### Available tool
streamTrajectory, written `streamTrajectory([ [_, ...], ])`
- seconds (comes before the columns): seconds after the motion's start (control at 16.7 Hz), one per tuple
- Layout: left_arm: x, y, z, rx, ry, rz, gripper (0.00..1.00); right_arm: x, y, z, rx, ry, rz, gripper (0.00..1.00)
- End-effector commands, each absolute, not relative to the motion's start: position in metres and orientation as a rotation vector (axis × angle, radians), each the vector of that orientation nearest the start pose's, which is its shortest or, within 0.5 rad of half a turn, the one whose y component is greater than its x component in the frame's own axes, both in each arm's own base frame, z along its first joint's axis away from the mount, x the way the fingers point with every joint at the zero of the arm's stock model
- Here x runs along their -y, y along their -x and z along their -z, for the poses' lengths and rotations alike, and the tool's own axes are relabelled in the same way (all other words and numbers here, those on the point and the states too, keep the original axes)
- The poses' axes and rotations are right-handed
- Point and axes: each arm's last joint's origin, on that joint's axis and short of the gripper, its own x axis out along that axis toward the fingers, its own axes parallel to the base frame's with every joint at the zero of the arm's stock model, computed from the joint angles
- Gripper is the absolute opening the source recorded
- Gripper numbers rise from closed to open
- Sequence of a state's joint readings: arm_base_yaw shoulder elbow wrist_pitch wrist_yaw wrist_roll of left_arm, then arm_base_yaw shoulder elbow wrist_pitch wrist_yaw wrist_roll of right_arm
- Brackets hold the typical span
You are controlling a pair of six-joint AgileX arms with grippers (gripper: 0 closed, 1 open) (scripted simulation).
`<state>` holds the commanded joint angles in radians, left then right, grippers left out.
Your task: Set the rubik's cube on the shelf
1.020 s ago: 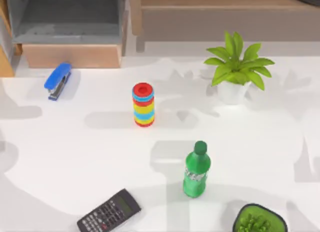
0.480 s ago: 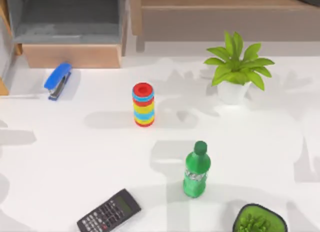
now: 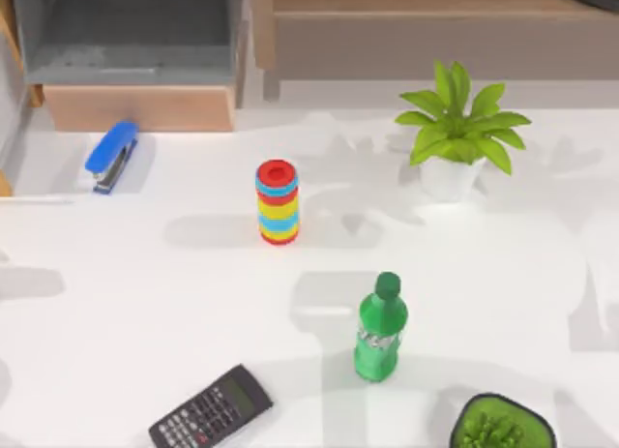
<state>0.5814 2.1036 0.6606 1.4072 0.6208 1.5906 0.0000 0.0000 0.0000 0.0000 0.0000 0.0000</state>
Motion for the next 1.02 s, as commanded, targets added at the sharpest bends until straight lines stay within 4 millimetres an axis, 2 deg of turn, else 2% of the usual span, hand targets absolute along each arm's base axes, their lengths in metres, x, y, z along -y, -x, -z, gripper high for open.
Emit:
streamTrajectory([
  [0.3, -0.175, -0.249, -0.087, -0.007, -1.554, 0.036, 0.0, 0.001, -0.106, -0.16, 0.0, 0.0, 0.0, 1.0],
  [0.6, -0.175, -0.245, -0.087, -0.005, -1.556, 0.034, 0.0, 0.001, -0.106, -0.16, 0.0, 0.0, 0.0, 1.0],
  [1.02, -0.175, -0.245, -0.087, -0.005, -1.556, 0.034, 0.53, 0.001, -0.106, -0.16, 0.0, 0.0, 0.0, 1.0],
])
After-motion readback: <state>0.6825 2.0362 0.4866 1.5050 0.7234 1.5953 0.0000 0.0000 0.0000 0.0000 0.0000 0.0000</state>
